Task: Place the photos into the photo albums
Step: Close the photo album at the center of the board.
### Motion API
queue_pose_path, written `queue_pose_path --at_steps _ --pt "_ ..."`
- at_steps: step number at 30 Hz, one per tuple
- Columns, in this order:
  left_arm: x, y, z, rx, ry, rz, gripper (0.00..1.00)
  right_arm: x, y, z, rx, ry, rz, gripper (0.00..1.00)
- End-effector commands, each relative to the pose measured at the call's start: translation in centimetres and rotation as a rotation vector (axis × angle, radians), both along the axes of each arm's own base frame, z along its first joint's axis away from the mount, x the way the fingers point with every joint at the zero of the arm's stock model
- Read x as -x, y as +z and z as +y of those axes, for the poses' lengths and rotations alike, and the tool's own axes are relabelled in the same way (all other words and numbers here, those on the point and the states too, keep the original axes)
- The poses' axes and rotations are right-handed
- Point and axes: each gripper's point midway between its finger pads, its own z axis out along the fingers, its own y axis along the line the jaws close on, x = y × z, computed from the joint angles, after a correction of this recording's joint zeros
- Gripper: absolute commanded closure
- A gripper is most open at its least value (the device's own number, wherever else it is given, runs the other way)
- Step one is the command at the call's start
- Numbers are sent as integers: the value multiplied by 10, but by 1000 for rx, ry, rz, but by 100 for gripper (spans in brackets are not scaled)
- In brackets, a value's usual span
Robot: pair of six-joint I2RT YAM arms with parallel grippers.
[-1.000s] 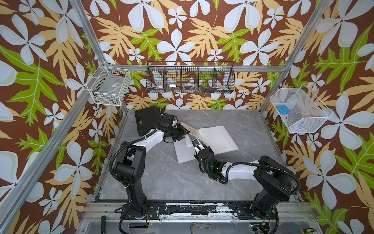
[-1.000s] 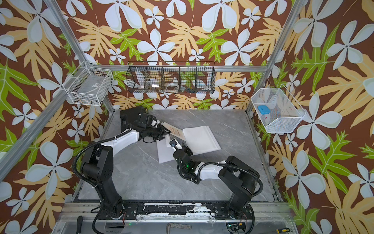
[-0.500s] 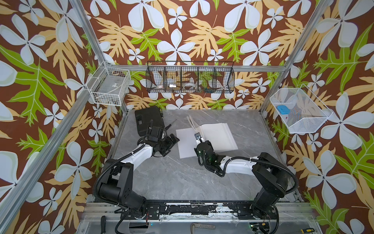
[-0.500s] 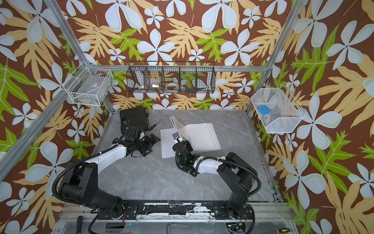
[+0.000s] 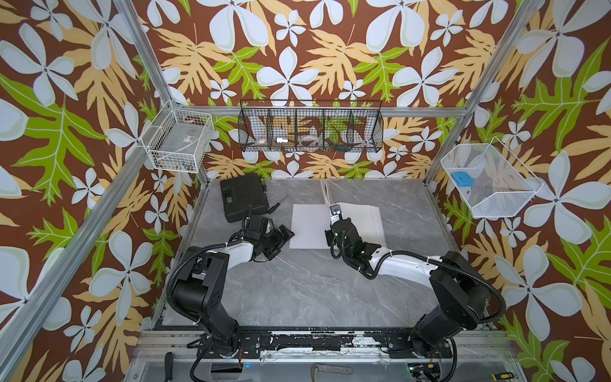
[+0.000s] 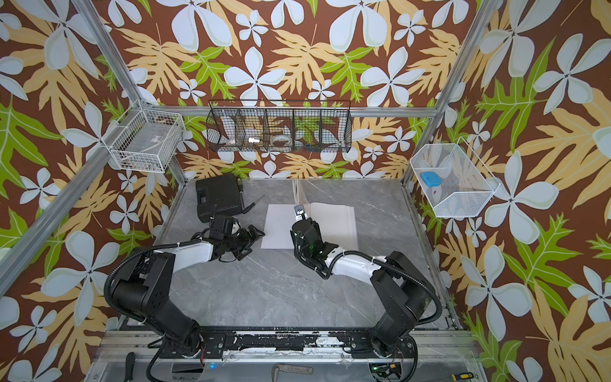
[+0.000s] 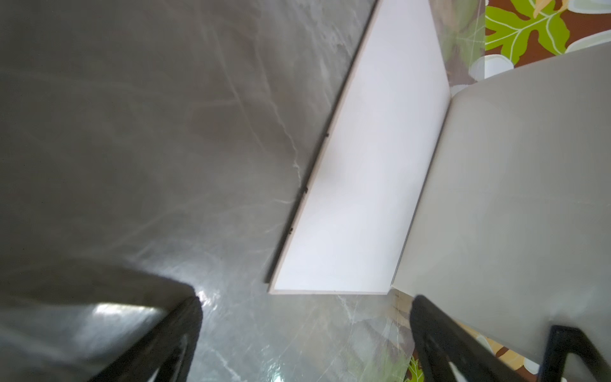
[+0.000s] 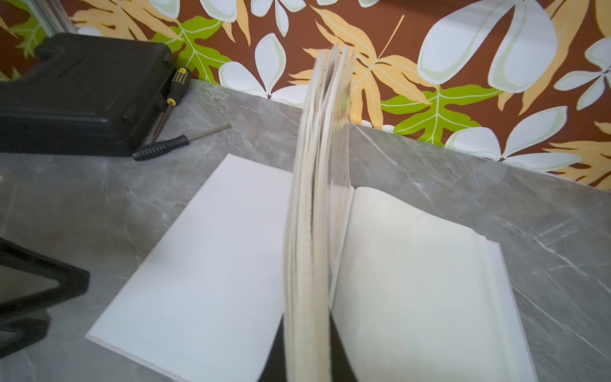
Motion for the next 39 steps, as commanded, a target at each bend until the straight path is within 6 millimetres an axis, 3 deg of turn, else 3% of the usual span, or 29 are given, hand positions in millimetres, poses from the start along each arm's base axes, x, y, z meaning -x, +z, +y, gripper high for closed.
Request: queue_pose_path --at_steps 1,12,16,25,33,35,39 --pt "-8 5 -8 28 -25 -47 0 0 -1 6 -17 38 45 100" --pt "-17 -12 -7 -3 -79 -48 0 -5 10 0 -91 39 87 100" --pt "-16 -19 -20 63 -121 -18 0 -7 17 0 -111 41 90 100" --pt "-21 -7 -35 177 -150 -56 5 -11 17 -1 -138 44 116 100" --pt "-33 25 -47 312 -153 -180 38 -10 5 -4 -183 37 158 100" --pt "-35 31 -48 330 -150 -200 54 -10 3 -5 -184 34 162 100" --pt "-39 43 -51 342 -138 -235 100 -9 1 -5 -194 31 166 100"
